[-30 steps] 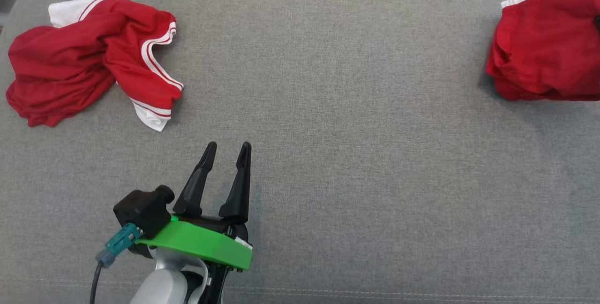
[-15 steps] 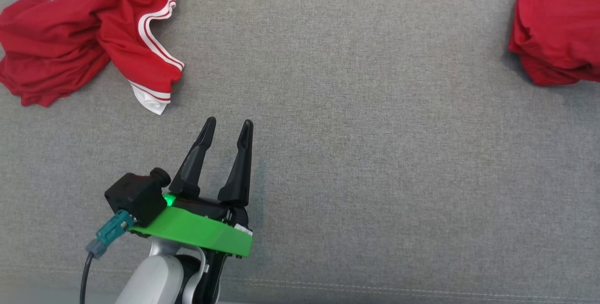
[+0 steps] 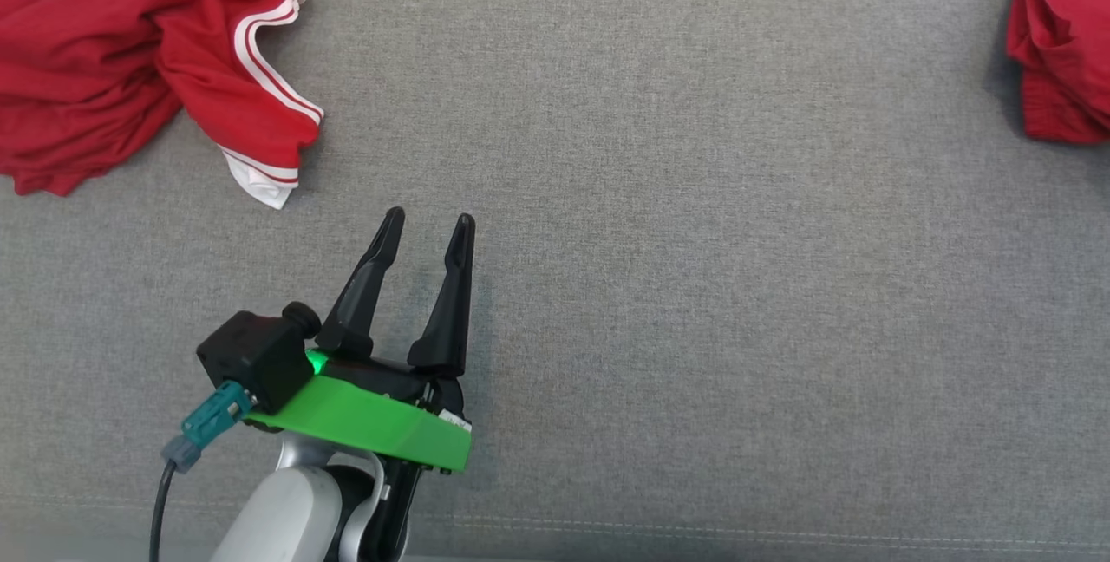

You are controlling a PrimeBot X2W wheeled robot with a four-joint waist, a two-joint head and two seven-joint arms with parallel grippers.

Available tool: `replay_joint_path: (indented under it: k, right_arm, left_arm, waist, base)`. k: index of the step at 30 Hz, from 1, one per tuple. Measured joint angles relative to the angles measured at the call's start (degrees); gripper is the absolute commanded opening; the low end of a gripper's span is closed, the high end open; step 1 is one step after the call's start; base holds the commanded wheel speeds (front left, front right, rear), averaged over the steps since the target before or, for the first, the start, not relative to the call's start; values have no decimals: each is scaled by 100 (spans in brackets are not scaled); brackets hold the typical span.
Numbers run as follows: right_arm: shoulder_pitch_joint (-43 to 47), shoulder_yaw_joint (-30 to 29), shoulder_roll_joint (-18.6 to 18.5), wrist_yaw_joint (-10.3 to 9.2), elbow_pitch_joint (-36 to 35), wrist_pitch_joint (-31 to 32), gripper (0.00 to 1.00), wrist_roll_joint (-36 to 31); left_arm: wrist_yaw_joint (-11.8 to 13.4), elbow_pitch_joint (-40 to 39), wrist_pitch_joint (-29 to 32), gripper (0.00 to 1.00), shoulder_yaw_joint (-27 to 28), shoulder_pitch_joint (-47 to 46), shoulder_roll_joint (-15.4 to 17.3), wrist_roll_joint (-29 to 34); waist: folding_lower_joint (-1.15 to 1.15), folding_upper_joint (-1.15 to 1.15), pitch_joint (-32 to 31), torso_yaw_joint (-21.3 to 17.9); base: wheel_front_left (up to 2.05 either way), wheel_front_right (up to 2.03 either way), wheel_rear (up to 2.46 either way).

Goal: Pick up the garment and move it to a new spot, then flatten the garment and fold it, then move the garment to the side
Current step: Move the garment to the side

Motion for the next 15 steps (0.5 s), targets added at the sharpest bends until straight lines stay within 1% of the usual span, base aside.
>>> replay_joint_path:
  k: [1,2,3,4,5,8,12,15]
  right_arm:
    - [2,19,1,-33,23,-32,51,-32]
    - [3,34,-1,-34,52,-44,62,-66]
    - [7,38,-2,-42,81,-49,75,-67]
    - [14,40,-1,-85,100,-51,92,-67]
    - [32,56,-1,-89,151,-53,100,-71]
    - [147,54,25,-134,227,-101,100,-69]
    - [302,69,88,-134,310,-114,100,-49]
    - [312,71,209,-152,315,-252,100,-51]
  left_arm:
    - [0,-8,3,100,0,0,2,27]
    - [0,-13,24,100,0,0,2,37]
    - [0,-18,25,100,0,0,2,48]
    - [0,-20,25,100,2,0,2,62]
    - [0,-23,29,100,2,0,2,67]
    - [0,-23,44,100,7,0,2,67]
    - [1,-18,51,100,33,-1,1,67]
    - [1,7,48,100,105,-1,2,67]
  waist:
    - [0,0,9,-7]
    - [0,0,16,-15]
    - [0,0,23,-22]
    - [0,0,29,-30]
    - [0,0,36,-46]
    - [0,0,35,-70]
    - [0,0,16,-106]
    - [0,0,-28,-150]
  base:
    - [0,0,0]
    - [0,0,0]
    - [0,0,0]
    - [0,0,0]
    - [0,0,0]
    - [0,0,0]
    - [0,0,0]
    - [0,0,0]
